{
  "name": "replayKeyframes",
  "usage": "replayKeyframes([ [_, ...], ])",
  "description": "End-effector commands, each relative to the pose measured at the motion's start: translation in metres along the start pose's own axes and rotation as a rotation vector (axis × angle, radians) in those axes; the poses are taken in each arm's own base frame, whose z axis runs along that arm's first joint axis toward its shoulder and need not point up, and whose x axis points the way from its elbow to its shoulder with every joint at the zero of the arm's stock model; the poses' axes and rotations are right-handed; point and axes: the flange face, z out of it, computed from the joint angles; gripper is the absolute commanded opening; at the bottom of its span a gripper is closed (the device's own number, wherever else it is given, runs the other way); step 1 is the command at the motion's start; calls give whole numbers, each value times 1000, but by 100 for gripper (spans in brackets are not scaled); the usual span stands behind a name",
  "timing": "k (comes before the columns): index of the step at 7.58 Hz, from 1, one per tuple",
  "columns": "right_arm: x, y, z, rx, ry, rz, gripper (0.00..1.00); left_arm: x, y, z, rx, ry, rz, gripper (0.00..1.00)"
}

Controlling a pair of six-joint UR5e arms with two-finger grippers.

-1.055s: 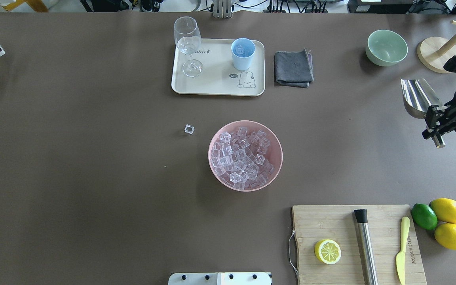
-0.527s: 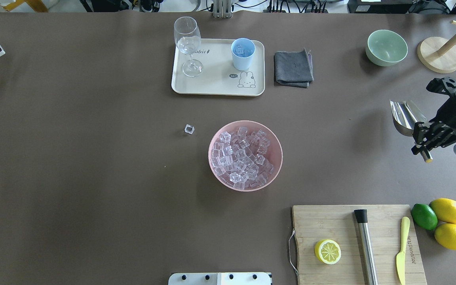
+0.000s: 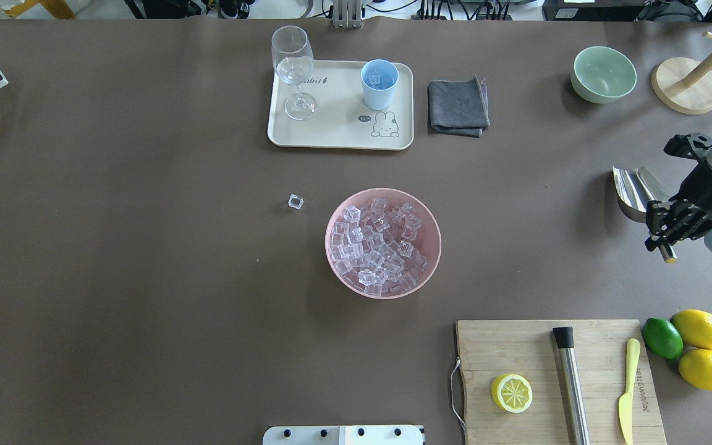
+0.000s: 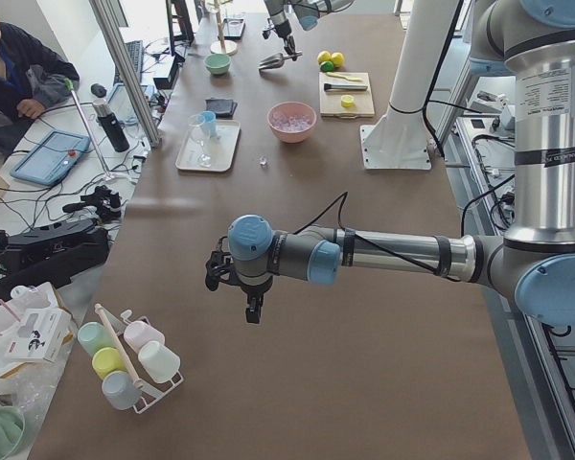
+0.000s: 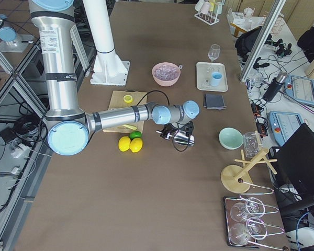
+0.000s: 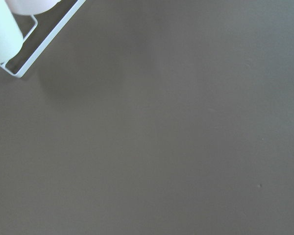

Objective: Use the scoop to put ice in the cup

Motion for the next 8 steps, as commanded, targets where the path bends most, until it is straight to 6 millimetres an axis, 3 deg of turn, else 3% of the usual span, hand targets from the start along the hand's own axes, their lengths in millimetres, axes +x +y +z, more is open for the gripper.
replayKeyframes([
  [1,1,-1,7,-14,1,12,57,-15,2,-2,4,-1,-47,99],
  [2,0,-1,6,-13,0,9,60,-26,4,-8,15,-3,-71,99],
  [3,-5,0,3,-8,-4,0,83,-30,5,-4,9,-5,-79,99],
  [4,-18,3,-7,12,-12,-23,99,-31,5,-4,9,-7,-83,99],
  [5,-25,3,-31,59,-21,-18,100,-32,6,-3,6,-7,-84,99],
  [6,-22,-8,-69,150,-5,-19,100,-34,6,-3,5,-7,-88,99],
  [8,-6,-2,-135,358,146,-50,100,-34,6,-3,6,-6,-87,99],
])
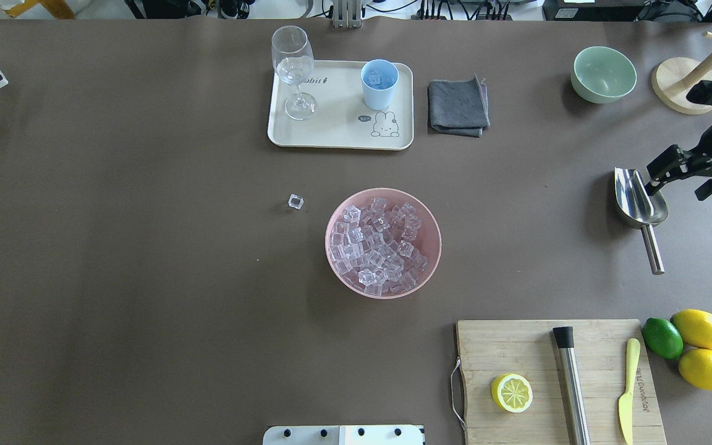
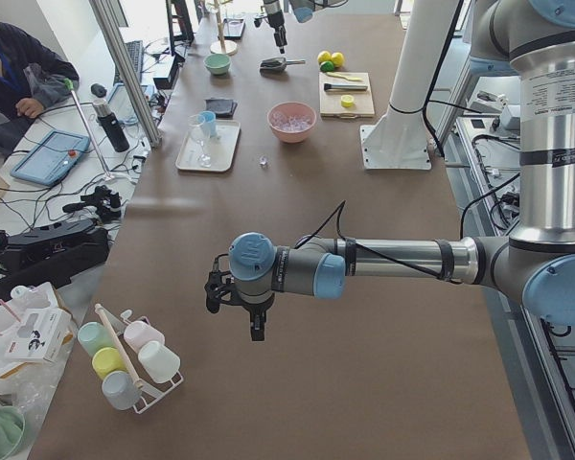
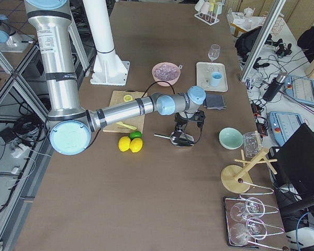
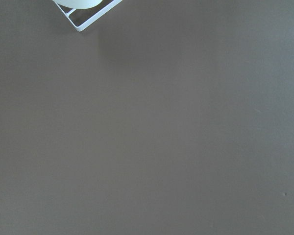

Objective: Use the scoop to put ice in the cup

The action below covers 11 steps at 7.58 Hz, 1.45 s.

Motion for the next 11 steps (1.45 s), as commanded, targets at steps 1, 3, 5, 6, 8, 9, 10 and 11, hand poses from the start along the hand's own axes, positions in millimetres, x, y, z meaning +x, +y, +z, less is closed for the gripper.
replayKeyframes([
  [1,43,-1,-104,232,93,-28,100,0,0,0,0,1,0,99],
  [3,121,27,-167,212,144,-186,100,-1,0,1,-1,1,-1,99],
  [5,222,75,-149,161,137,-125,100,-3,0,3,-5,1,-4,99],
  [6,258,90,-128,162,116,-88,100,-3,0,3,-5,1,-6,99],
  [8,302,98,-85,200,65,-113,100,-2,0,1,-3,10,-3,99],
  [9,303,98,-84,198,65,-114,100,-1,0,0,1,8,0,99],
  [10,307,98,-80,191,63,-105,100,-1,-1,1,-1,4,0,99],
  [11,307,98,-79,190,66,-103,100,-1,-1,0,1,2,3,99],
])
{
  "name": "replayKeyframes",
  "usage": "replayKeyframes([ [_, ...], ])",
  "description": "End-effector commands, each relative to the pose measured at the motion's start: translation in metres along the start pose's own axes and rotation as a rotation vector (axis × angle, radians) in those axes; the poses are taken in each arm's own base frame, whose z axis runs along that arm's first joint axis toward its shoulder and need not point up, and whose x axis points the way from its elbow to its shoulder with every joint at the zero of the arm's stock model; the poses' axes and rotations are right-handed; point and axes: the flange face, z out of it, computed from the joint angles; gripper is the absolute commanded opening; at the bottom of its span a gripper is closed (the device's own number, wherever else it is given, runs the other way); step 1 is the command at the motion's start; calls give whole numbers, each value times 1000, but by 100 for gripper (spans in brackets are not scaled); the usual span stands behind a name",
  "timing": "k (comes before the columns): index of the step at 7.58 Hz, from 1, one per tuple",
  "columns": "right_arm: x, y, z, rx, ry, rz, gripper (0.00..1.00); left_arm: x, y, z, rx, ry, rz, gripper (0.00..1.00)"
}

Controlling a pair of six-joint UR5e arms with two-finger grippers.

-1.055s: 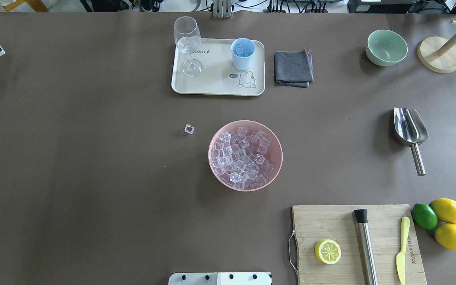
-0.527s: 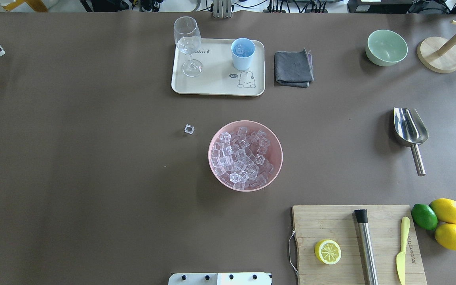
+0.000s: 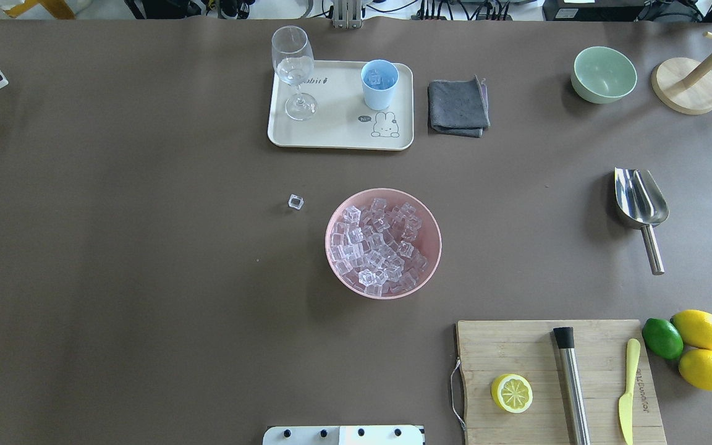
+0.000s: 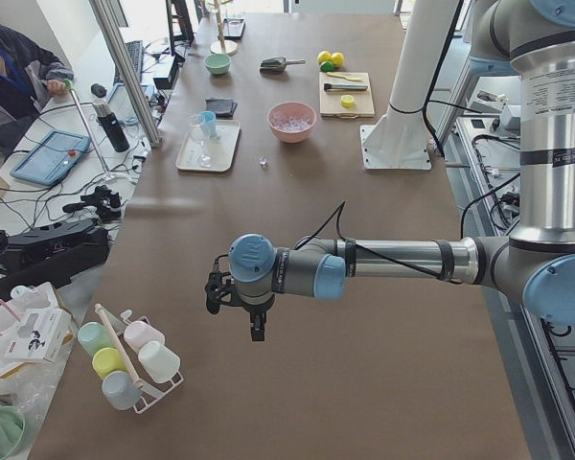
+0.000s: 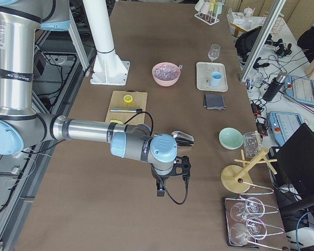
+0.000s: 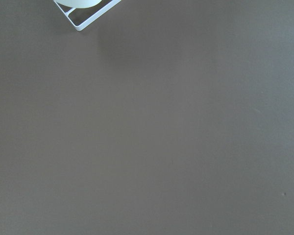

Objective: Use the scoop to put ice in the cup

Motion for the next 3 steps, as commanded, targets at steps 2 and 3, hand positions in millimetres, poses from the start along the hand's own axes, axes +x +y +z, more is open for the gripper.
replayKeyframes([
  [2,5,2,5,-6,4,9,100,1,-1,1,-1,-6,3,99],
  [3,9,1,9,-12,0,16,100,1,-1,1,-1,-6,3,99],
])
